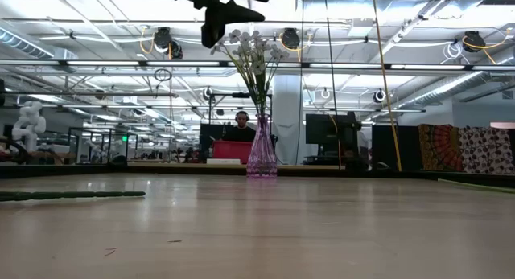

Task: Sort flowers into vase by color
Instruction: Put the purple flowers into the transparent vase

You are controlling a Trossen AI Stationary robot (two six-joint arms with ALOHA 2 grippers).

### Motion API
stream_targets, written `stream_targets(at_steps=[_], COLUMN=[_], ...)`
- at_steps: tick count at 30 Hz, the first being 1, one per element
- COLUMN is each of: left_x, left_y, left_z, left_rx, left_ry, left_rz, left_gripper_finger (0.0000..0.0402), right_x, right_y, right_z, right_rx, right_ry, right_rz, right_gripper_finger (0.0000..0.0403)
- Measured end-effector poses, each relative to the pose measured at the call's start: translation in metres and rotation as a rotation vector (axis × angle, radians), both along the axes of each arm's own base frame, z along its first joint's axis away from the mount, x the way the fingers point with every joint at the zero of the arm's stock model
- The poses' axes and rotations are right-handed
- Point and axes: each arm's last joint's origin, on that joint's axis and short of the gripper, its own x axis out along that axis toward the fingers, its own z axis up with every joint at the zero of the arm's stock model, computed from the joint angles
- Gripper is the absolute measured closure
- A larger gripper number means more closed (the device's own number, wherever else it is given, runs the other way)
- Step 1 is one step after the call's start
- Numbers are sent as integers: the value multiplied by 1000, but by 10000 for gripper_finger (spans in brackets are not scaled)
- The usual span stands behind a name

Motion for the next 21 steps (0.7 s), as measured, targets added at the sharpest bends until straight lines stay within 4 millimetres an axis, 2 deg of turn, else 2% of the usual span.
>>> stream_targets(at_steps=[5,11,21], left_x=[0,0,0], left_y=[-2,-6,-9], left_z=[0,0,0], left_rx=[0,0,0], left_ry=[-1,-1,-1], left_rz=[-7,-19,-34], left_gripper_finger=[262,262,262], right_x=[1,5,6], right_y=[6,16,22], right_z=[-4,-9,-12], right_rx=[46,56,196], right_ry=[98,79,183], right_rz=[26,67,58], right_gripper_finger=[364,363,358])
